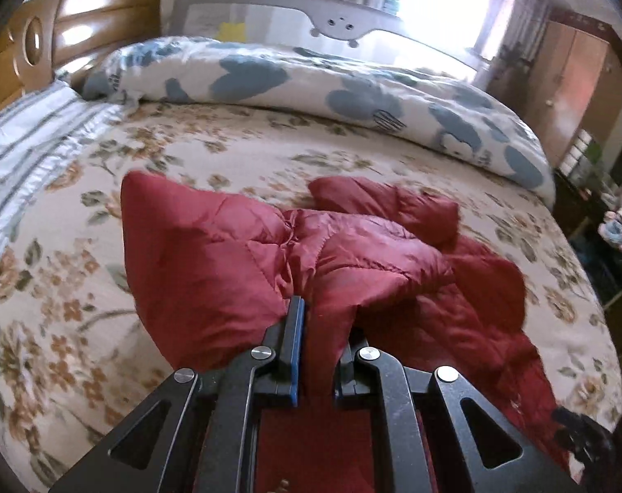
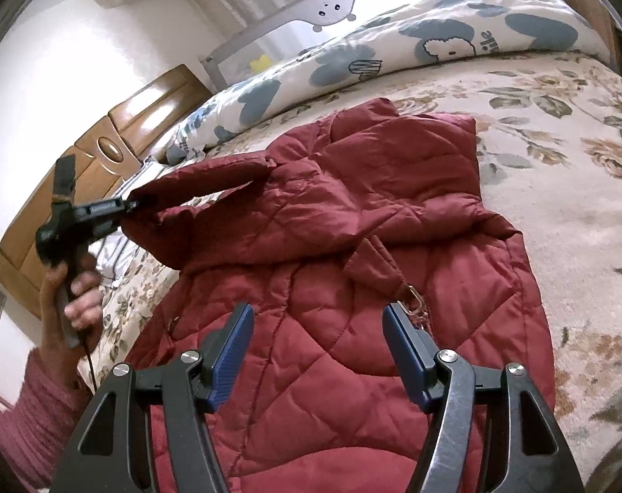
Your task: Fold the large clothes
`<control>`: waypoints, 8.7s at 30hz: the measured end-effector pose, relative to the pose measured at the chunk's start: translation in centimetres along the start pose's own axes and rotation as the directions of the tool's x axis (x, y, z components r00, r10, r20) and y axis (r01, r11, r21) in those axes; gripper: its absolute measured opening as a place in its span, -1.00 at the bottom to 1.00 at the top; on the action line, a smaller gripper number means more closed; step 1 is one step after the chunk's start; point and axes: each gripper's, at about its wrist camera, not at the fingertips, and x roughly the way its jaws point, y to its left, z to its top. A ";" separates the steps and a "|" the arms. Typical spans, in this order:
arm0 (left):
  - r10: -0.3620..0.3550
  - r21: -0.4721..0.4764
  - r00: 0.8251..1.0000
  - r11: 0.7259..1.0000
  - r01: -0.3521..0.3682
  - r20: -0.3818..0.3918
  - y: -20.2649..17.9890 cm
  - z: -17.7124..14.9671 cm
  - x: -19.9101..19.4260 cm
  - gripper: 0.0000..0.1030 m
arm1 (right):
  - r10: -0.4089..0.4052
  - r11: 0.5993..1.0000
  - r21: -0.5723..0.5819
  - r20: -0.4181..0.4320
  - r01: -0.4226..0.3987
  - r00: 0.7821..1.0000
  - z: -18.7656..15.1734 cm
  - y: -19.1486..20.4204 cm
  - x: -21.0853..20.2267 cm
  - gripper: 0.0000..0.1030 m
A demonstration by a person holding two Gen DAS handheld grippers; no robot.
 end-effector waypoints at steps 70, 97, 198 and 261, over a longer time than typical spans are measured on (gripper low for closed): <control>0.116 0.123 0.970 0.988 -0.091 -0.213 -0.6 -0.7 12.0 0.15 | -0.161 0.981 0.128 0.091 0.149 0.983 8.0 -4.9 4.6 -0.42; 0.188 0.154 0.956 0.976 -0.156 -0.224 -1.1 -0.3 13.0 0.24 | -0.201 0.977 -0.073 -0.011 0.199 0.980 8.3 -2.2 11.0 0.01; -0.005 -0.107 0.940 0.994 -0.034 -0.342 6.9 -21.6 -8.3 0.63 | -0.133 0.966 0.199 -0.161 0.164 0.978 -13.6 -8.1 -8.0 0.49; -0.067 -0.019 0.997 0.998 0.068 0.026 3.5 -7.9 -14.1 -0.67 | 0.013 0.996 0.081 0.233 -0.033 0.972 1.9 -4.6 -9.8 -0.59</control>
